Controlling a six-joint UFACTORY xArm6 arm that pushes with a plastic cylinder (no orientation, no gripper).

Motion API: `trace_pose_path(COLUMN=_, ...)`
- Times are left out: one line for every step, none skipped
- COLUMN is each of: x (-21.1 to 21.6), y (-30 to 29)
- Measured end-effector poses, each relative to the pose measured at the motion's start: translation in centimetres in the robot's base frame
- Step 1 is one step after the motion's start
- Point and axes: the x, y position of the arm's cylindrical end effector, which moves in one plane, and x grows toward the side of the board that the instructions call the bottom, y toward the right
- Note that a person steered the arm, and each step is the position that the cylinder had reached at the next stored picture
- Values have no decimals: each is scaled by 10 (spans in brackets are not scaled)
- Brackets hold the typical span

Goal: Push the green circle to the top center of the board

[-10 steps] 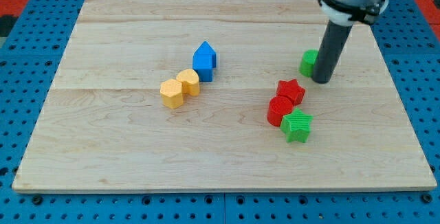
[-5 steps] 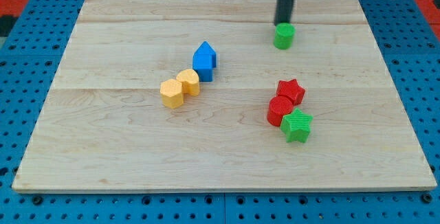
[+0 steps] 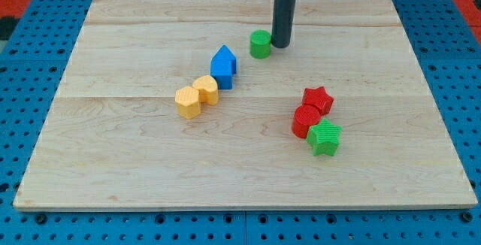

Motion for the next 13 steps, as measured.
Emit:
trace_pose_path(x=4, y=-44)
trace_pose_path(x=-14, y=-66)
trace_pose_path(x=-14, y=-78)
trace_pose_path(x=-14, y=-126)
trace_pose_path(x=-13, y=-169)
trace_pose_path(x=-41, y=-193)
trace_pose_path(x=-51, y=-196)
trace_pose_path(x=-56, y=-250)
trace_pose_path(x=-69, y=-186)
trace_pose_path(x=-77, y=-117)
trace_pose_path(x=-107, y=-94)
trace_pose_path(x=-71, y=-51)
trace_pose_path(x=-7, y=51)
